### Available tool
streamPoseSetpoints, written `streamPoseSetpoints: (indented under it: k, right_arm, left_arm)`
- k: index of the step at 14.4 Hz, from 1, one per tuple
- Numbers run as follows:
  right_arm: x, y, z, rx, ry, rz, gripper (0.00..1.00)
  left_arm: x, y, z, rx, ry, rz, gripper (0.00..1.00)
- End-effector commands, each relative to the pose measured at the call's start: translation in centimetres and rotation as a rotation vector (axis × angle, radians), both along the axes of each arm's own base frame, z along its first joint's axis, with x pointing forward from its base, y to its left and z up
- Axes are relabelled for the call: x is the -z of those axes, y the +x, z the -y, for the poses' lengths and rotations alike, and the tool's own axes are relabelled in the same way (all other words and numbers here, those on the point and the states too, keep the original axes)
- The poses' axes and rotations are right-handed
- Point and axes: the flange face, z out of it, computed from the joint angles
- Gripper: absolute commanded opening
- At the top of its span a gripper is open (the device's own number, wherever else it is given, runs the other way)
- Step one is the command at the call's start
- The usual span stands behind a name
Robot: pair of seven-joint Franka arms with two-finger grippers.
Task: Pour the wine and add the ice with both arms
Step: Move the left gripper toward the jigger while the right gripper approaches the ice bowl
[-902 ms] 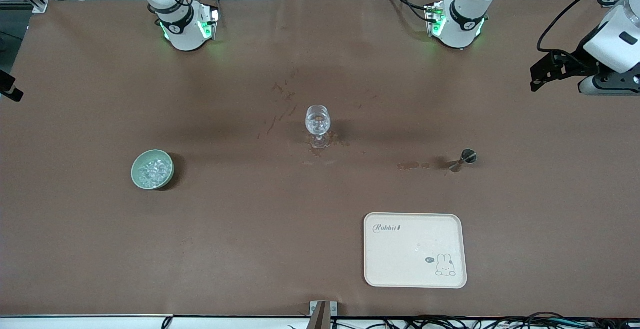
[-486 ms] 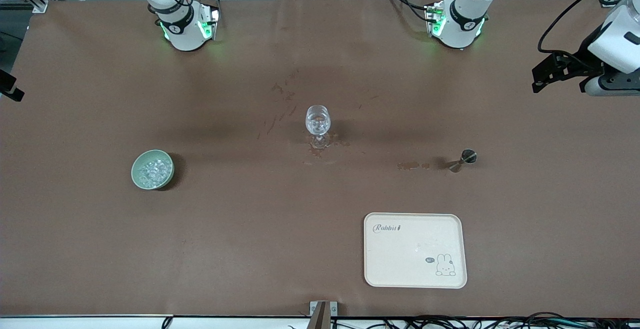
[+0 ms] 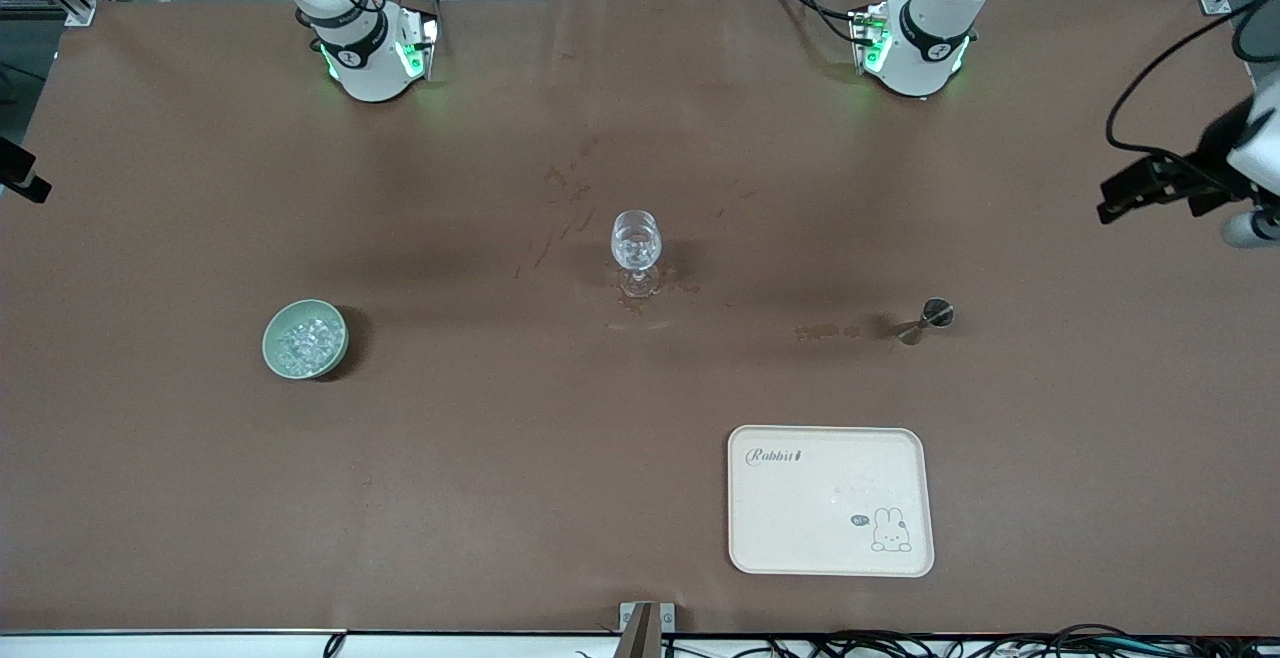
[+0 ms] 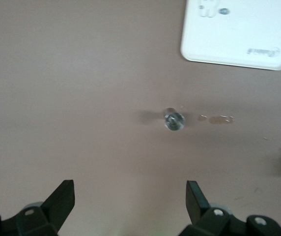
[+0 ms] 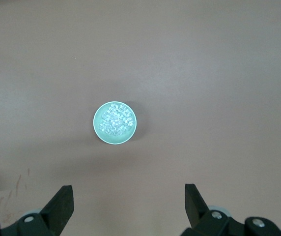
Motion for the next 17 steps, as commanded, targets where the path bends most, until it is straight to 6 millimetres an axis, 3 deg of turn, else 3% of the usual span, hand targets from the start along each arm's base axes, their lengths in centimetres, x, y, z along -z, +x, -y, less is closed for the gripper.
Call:
streamPoseSetpoints:
  k: [1, 6, 12, 15, 17]
  right_arm:
    - [-0.3, 0.1, -0.1, 0.006, 0.005, -0.002, 1.0]
    - [-0.3, 0.1, -0.3, 0.004, 0.005, 0.0, 1.0]
    - [-0.2, 0.3, -0.8, -0.005, 0.005, -0.002, 1.0]
    - [2.0, 1.5, -1.4, -0.017, 0.017, -0.034, 1.0]
    - [4.8, 2.6, -2.4, -0.04, 0.018, -0.045, 1.0]
  left_arm:
    - [3.3, 2.0, -2.1, -0.066, -0.021, -0.059, 1.0]
    - [9.6, 3.1, -7.9, -0.397, -0.154, -0.205, 1.0]
    - [21.1, 4.1, -14.0, -0.69, -0.366, -0.428, 0.99]
    - [26.6, 4.2, -15.7, -0.795, -0.442, -0.527, 0.98]
    - [30.0, 4.2, -16.5, -0.868, -0.5, -0.591, 0.94]
